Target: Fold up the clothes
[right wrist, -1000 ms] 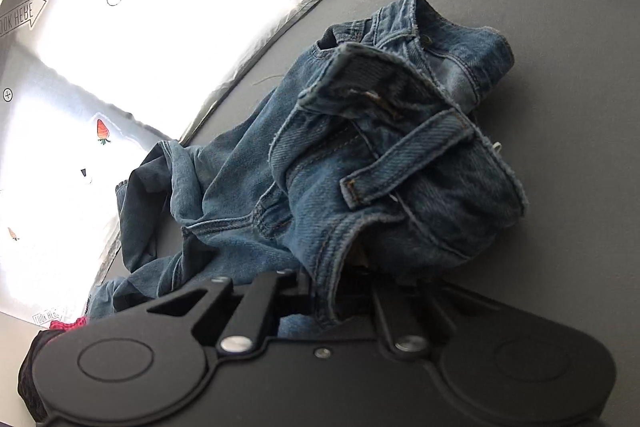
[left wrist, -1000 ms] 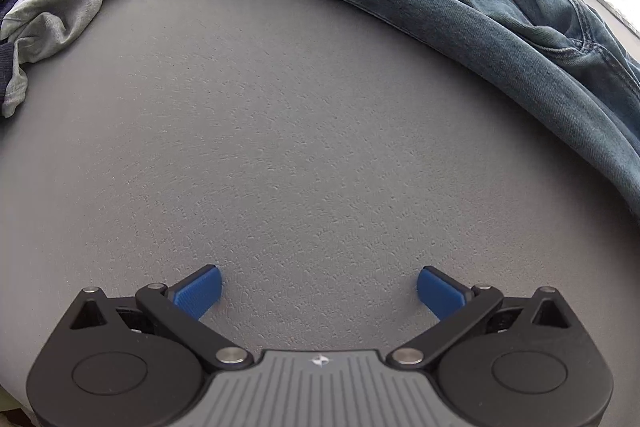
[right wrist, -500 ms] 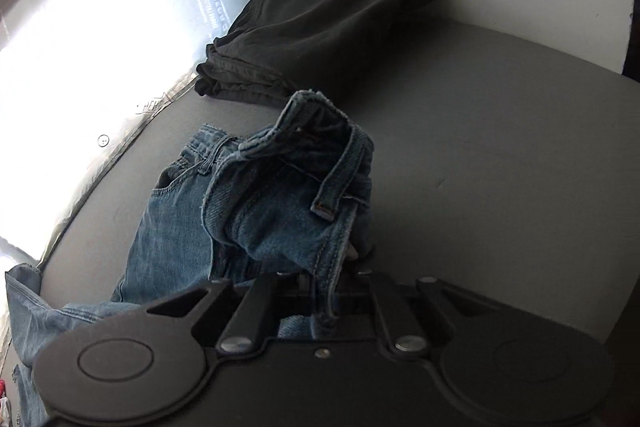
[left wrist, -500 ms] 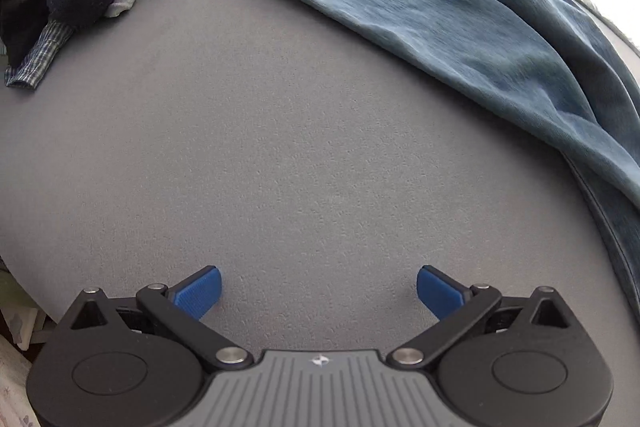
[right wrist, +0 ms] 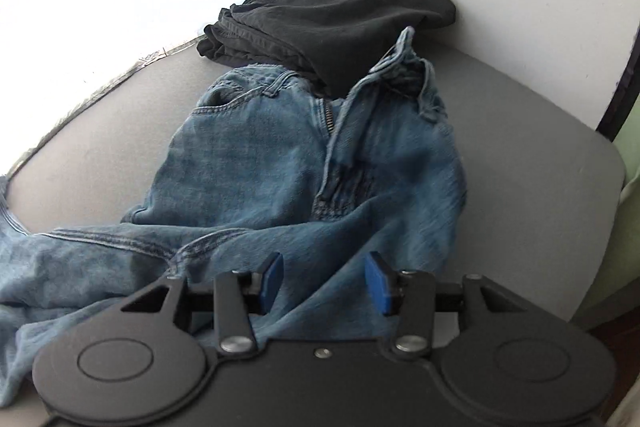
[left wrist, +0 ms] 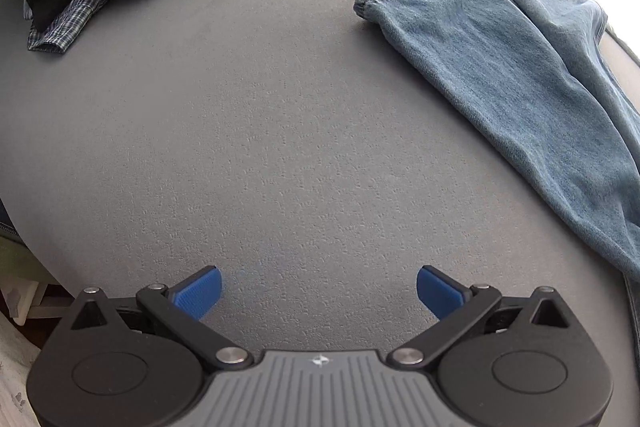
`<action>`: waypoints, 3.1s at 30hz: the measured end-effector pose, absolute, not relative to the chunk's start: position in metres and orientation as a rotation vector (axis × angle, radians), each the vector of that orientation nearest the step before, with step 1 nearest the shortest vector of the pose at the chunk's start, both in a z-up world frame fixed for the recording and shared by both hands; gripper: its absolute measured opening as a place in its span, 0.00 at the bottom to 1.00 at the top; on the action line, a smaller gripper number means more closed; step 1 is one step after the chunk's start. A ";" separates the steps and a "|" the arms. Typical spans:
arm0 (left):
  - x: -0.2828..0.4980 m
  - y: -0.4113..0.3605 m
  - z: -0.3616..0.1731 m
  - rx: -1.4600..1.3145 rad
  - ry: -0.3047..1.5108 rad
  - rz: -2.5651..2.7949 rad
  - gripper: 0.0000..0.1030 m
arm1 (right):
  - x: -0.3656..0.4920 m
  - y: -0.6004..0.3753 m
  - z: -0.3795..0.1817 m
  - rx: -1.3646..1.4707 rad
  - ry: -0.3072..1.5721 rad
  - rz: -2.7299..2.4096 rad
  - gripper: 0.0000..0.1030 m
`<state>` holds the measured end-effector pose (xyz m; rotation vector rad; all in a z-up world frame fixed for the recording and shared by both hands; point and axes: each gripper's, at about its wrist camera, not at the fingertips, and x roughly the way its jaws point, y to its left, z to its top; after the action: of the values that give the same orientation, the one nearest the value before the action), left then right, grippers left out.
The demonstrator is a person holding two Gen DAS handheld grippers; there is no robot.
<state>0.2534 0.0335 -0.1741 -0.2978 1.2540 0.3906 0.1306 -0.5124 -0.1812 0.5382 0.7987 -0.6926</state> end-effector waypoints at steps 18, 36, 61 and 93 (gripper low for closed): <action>0.319 0.087 -0.178 -0.197 1.246 0.257 0.99 | 0.235 -0.333 -0.215 0.818 0.907 -0.108 0.49; 0.354 0.100 -0.188 -0.253 1.243 0.286 0.99 | 0.340 -0.290 -0.254 1.037 1.024 0.121 0.58; 0.395 0.097 -0.189 -0.251 1.236 0.379 1.00 | 0.402 -0.414 -0.264 1.981 0.486 -0.070 0.75; 0.401 0.072 -0.200 -0.173 1.247 0.205 1.00 | 0.420 -0.246 -0.267 1.438 1.182 0.006 0.04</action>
<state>0.4012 0.0717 -0.1996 -0.1733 1.2473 0.2049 0.4202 -0.2463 -0.2670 1.4376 1.1824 0.0061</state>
